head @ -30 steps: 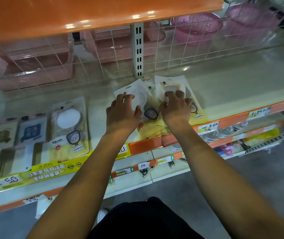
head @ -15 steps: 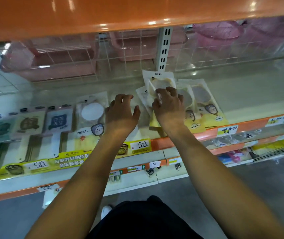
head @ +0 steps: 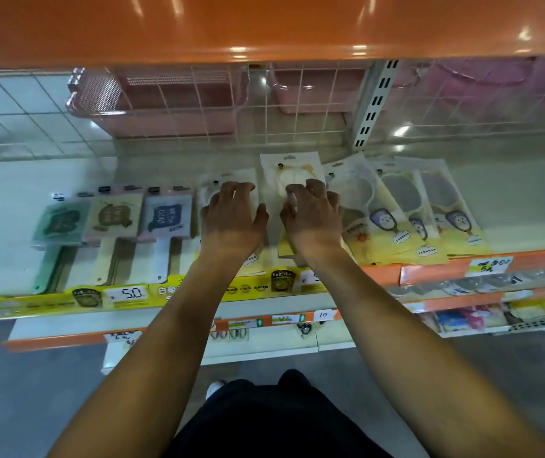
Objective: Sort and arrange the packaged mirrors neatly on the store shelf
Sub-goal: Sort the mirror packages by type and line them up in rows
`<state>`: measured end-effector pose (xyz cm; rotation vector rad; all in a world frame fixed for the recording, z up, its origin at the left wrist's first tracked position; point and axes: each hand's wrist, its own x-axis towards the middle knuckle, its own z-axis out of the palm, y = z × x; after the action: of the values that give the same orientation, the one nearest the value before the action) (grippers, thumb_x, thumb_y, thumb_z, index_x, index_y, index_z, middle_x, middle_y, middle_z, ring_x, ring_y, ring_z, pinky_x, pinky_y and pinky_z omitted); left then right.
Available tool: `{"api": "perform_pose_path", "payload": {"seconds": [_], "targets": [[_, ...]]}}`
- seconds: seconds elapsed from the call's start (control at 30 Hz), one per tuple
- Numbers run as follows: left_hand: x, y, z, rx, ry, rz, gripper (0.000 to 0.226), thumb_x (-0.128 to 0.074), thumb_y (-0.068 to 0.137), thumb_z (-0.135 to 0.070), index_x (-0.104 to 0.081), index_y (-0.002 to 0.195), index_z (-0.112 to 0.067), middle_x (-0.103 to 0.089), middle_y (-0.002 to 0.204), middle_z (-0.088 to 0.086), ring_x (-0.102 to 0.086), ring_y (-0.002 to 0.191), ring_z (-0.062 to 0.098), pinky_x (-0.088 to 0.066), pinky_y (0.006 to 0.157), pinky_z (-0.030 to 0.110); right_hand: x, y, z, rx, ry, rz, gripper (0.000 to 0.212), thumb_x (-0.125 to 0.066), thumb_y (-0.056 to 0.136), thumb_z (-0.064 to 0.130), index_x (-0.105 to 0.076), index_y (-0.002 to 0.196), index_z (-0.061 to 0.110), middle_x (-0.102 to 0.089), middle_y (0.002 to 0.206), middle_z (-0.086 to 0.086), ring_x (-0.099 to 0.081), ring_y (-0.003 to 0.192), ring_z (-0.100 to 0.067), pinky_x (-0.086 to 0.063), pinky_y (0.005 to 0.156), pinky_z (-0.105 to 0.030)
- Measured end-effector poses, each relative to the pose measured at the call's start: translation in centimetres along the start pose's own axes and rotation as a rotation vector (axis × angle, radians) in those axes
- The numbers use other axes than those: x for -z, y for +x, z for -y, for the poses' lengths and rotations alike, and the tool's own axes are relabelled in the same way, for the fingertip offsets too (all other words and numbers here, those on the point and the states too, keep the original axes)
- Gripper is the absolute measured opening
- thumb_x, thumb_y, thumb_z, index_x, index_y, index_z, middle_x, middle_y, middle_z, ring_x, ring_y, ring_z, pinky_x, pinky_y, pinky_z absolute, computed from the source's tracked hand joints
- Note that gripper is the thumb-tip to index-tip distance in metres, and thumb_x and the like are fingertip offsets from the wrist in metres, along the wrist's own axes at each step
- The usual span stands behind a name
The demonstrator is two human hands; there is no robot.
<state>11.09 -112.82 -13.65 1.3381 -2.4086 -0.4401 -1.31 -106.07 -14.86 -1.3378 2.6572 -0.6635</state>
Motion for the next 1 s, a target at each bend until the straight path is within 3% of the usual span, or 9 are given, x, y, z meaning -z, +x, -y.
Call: {"api": "perform_pose_path", "payload": {"seconds": [0.33,0.53,1.0], "targets": [[0.4,-0.2,1.8,0.015,-0.005,0.010,0.043,-0.052,0.091,-0.037,-0.050,0.131,-0.020,-0.048,0.135,0.005,-0.050,0.121,0.027,-0.042,0.095,0.041,-1.6,0.0,0.6,-0.036,-0.133,0.148,0.038,-0.051,0.092,0.039,-0.049,0.129,0.029,-0.035,0.143,-0.006,-0.032,0.129,-0.042,-0.030,0.104,-0.050],[0.4,-0.3,2.0,0.005,-0.013,0.004,0.042,-0.052,0.091,-0.036,-0.050,0.129,-0.020,-0.048,0.135,0.005,-0.051,0.121,0.027,-0.042,0.094,0.042,-1.4,-0.3,1.0,-0.106,-0.094,0.267,0.055,-0.044,0.096,0.054,-0.030,0.146,0.037,-0.006,0.162,-0.001,-0.005,0.147,-0.043,-0.019,0.116,-0.056],[-0.1,-1.1,1.7,-0.004,-0.037,0.023,0.042,-0.054,0.089,-0.035,-0.052,0.128,-0.020,-0.050,0.134,0.006,-0.052,0.119,0.030,-0.042,0.097,0.045,-1.3,-1.7,0.6,0.002,-0.113,0.200,0.044,-0.049,0.095,0.043,-0.046,0.137,0.034,-0.030,0.153,0.001,-0.020,0.144,-0.034,-0.024,0.114,-0.043]]}}
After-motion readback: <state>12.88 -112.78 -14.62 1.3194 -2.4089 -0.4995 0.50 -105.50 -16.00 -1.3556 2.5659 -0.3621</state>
